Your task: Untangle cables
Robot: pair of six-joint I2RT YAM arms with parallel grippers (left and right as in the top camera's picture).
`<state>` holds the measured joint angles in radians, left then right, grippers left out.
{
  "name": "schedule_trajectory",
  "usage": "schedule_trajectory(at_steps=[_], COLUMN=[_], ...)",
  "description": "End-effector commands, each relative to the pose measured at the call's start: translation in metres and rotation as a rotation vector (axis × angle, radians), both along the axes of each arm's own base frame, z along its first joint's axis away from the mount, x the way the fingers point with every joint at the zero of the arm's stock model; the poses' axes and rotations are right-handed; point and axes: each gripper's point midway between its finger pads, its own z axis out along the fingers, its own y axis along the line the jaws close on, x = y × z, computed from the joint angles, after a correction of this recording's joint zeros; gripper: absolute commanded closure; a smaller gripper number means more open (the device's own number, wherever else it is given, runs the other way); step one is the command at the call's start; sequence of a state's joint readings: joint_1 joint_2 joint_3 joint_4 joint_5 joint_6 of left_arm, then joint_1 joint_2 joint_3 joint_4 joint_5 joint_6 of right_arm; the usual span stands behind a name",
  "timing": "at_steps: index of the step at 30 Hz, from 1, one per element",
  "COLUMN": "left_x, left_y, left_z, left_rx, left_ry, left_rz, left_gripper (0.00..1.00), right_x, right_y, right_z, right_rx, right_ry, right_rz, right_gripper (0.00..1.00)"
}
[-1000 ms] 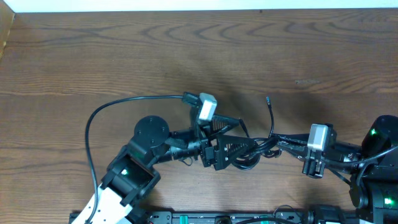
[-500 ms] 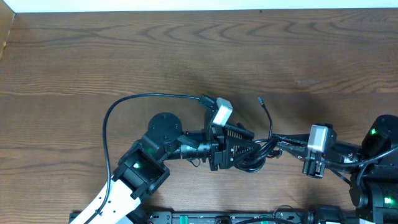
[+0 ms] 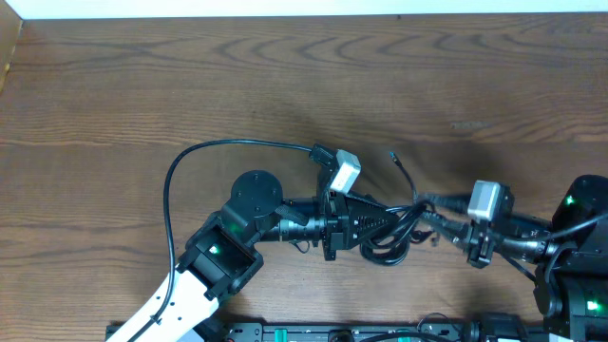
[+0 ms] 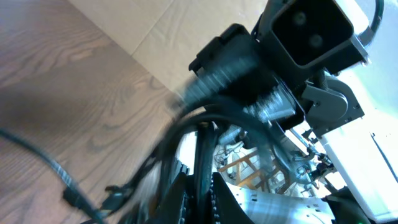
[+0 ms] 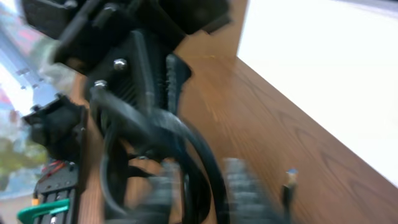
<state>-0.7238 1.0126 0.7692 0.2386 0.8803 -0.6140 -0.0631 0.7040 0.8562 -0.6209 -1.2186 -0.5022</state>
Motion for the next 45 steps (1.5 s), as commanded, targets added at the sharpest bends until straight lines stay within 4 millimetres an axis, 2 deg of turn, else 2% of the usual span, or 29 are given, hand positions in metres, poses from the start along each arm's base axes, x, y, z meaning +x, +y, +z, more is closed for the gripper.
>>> schedule_trajectory(at_steps=[1, 2, 7, 11, 16, 21, 30, 33, 36, 40, 45], left_x=[0.006, 0.010, 0.031, 0.055, 0.069, 0.066, 0.063, 0.064, 0.059, 0.054, 0.055], left_y=[0.001, 0.001, 0.007, 0.018, 0.023, 0.015, 0.005, 0.003, 0.000, -0.005, -0.010], left_z=[0.005, 0.002, -0.022, -0.038, -0.035, -0.021, -0.009, -0.004, 0.001, 0.002, -0.007], left_rx=[-0.003, 0.012, 0.116, 0.207, 0.215, 0.191, 0.218, 0.219, 0.213, 0.211, 0.231], left_ry=[-0.072, -0.071, -0.115, -0.145, -0.186, -0.334, -0.532, -0.566, -0.615, -0.656, -0.647], left_rz=[0.031, 0.055, 0.176, 0.322, 0.403, 0.397, 0.466, 0.501, 0.498, 0.476, 0.463], left_gripper=[0.92, 0.93, 0.93, 0.93, 0.93, 0.93, 0.93, 0.93, 0.92, 0.92, 0.93], right_x=[0.011, 0.013, 0.016, 0.019, 0.020, 0.023, 0.024, 0.024, 0.025, 0.025, 0.025], right_y=[-0.007, -0.008, -0.011, -0.014, -0.014, -0.017, -0.016, -0.016, -0.016, -0.016, -0.016], right_z=[-0.003, -0.004, -0.010, -0.015, -0.015, -0.016, -0.012, -0.011, -0.011, -0.011, -0.010], right_rx=[-0.006, -0.005, 0.002, 0.064, 0.194, 0.294, 0.352, 0.365, 0.377, 0.389, 0.406], right_ry=[0.067, 0.080, 0.160, 0.323, 0.582, 0.780, 0.857, 0.879, 0.902, 0.923, 0.942], right_rz=[-0.097, -0.111, -0.157, -0.219, -0.275, -0.340, -0.352, -0.356, -0.360, -0.365, -0.367], right_gripper=[0.17, 0.01, 0.01, 0.01, 0.01, 0.01, 0.01, 0.19, 0.29, 0.31, 0.29])
